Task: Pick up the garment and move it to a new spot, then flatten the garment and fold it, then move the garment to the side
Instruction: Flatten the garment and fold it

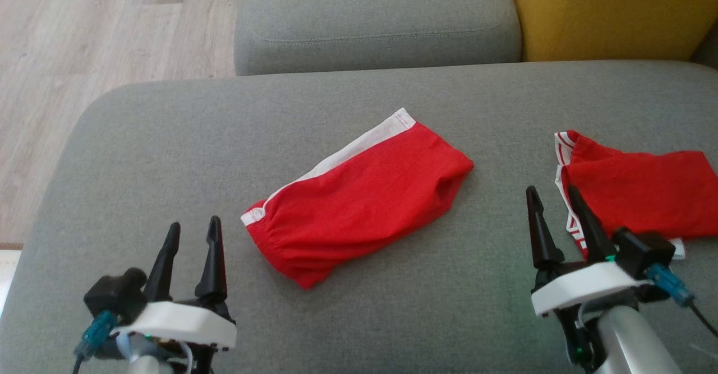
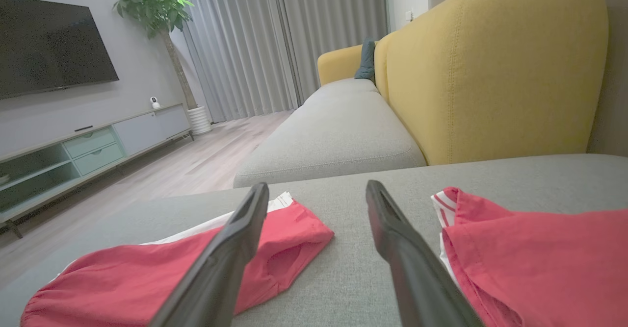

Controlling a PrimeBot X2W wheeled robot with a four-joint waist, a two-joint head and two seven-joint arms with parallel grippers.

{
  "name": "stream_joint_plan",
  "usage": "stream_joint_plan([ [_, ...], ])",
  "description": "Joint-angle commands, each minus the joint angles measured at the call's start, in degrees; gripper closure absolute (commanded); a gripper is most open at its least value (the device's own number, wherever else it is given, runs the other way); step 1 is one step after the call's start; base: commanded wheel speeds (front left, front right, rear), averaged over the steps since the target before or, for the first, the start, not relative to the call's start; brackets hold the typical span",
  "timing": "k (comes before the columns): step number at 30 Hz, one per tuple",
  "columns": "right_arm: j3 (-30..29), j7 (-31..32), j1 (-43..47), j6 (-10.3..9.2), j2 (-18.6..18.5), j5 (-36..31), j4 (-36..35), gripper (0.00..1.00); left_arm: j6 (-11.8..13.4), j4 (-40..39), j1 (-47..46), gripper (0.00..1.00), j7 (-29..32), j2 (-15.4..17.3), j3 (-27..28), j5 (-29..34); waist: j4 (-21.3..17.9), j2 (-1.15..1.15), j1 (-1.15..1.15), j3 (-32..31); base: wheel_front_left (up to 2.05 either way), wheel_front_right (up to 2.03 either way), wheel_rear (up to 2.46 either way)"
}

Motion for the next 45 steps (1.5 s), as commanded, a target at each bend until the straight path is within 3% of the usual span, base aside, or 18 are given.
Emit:
stream_joint_plan([
  [1,0.66,-0.56,-1.43,-0.05,0.42,-0.43,-2.18,0.0,-0.27,-2.25,-1.86,0.0,-0.7,-0.08,2.58,0.59,0.02,0.0,0.0,0.01,0.0,0.0,0.0],
  [9,-1.68,1.72,0.39,-0.05,2.13,-1.91,-3.73,0.0,-2.69,-1.65,-0.81,0.0,-0.7,-1.81,4.65,3.02,0.86,0.0,0.0,0.43,0.0,0.0,0.0],
  [14,-2.9,6.84,0.0,-0.05,2.82,0.13,-1.75,0.0,-3.36,-1.09,-1.69,0.0,-0.7,-2.02,4.73,3.25,2.18,0.0,0.0,1.78,0.0,0.0,0.0],
  [23,-5.52,15.77,-7.73,-0.05,3.35,14.34,4.94,0.0,-3.61,0.37,-4.98,0.0,-0.7,-2.06,1.48,2.08,7.17,0.0,0.0,7.94,0.0,0.0,0.0],
  [31,-10.19,17.3,-16.01,-0.05,3.37,22.08,14.47,0.0,-3.53,2.01,-7.72,0.0,-0.7,-2.06,-1.11,2.08,13.21,0.0,0.0,11.12,0.0,0.0,0.0],
  [36,-14.19,16.18,-20.6,-0.05,3.37,21.95,22.55,0.0,-3.52,2.35,-7.88,0.0,-0.7,-2.07,-0.93,2.08,15.86,0.0,0.0,11.63,0.0,0.0,0.0],
  [45,-21.89,13.46,-27.7,-0.05,3.37,15.11,36.48,0.0,-3.53,2.12,-7.79,0.0,-0.7,-2.07,-1.06,1.49,17.75,0.0,0.0,12.41,0.0,0.0,0.0],
])
